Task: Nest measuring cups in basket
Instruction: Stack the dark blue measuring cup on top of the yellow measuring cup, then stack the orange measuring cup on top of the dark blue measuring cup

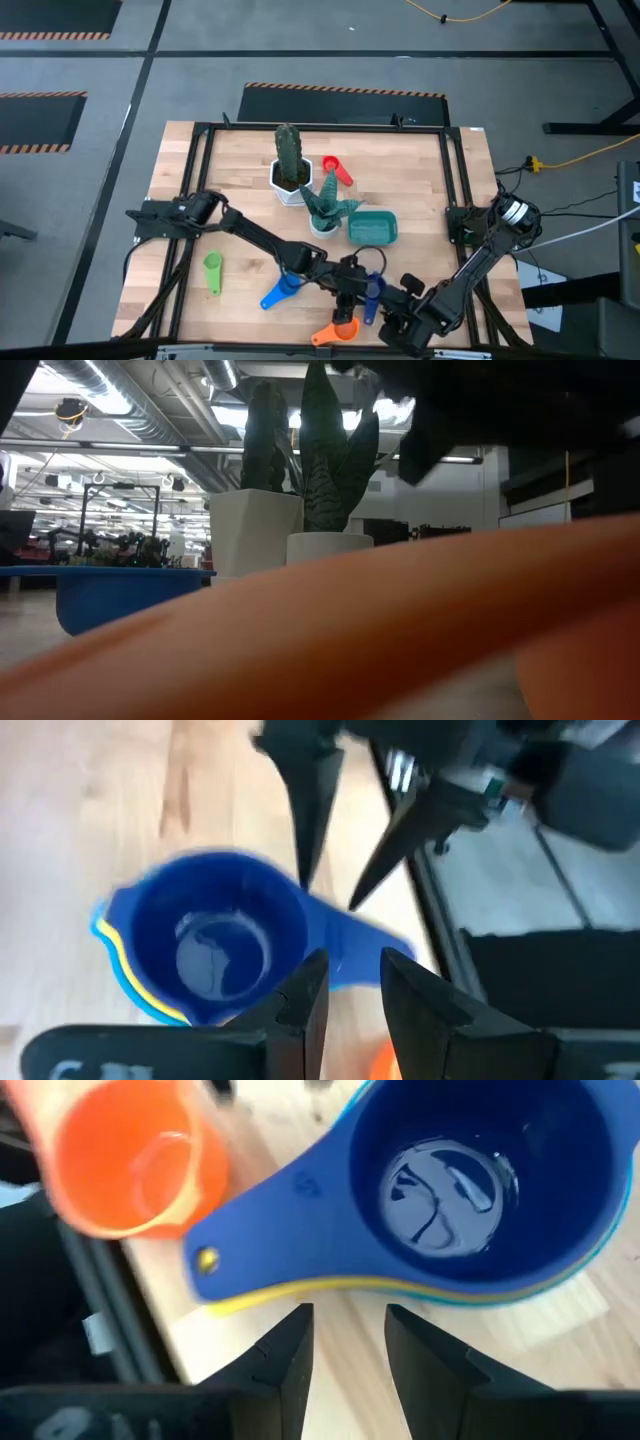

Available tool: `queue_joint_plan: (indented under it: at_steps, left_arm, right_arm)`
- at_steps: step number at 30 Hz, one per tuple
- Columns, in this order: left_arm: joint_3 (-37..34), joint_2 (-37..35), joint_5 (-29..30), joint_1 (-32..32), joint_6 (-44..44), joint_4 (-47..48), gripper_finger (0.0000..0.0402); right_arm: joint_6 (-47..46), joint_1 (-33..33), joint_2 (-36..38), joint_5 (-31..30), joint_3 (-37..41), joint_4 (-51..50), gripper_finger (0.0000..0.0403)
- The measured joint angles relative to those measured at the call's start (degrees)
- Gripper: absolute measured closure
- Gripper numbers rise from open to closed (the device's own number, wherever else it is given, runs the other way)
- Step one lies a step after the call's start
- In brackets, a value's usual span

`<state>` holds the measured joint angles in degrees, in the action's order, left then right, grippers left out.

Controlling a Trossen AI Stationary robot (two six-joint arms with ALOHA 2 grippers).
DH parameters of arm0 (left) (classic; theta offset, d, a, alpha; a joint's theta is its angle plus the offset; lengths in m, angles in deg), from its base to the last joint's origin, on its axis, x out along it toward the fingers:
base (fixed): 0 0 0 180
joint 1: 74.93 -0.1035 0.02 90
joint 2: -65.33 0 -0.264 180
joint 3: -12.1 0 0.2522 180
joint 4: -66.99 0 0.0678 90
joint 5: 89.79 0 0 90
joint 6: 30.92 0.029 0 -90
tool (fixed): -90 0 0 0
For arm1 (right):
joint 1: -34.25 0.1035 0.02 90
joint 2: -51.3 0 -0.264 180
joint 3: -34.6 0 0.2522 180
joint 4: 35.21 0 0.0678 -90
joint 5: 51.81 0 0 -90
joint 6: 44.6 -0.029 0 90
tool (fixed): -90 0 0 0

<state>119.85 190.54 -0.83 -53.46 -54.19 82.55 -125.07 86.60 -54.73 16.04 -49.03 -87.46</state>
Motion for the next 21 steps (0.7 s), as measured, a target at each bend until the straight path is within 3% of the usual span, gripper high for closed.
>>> queue_joint_plan:
  at_steps: [6,12,21]
  left_arm:
    - [-0.1,-3.7,-2.1,0.3,-6.9,8.6,0.0315]
    - [0.0,-4.9,-12.1,1.2,-15.2,13.3,0.0315]
    - [-0.1,-4.7,-12.5,2.2,-24.5,14.8,0.0287]
  right_arm:
    - [0.0,2.0,3.9,0.1,0.0,-1.0,0.0273]
    - [0.0,3.7,6.2,0.3,0.0,-2.4,0.0273]
    - [2.8,4.2,6.3,0.6,0.0,-4.1,0.0273]
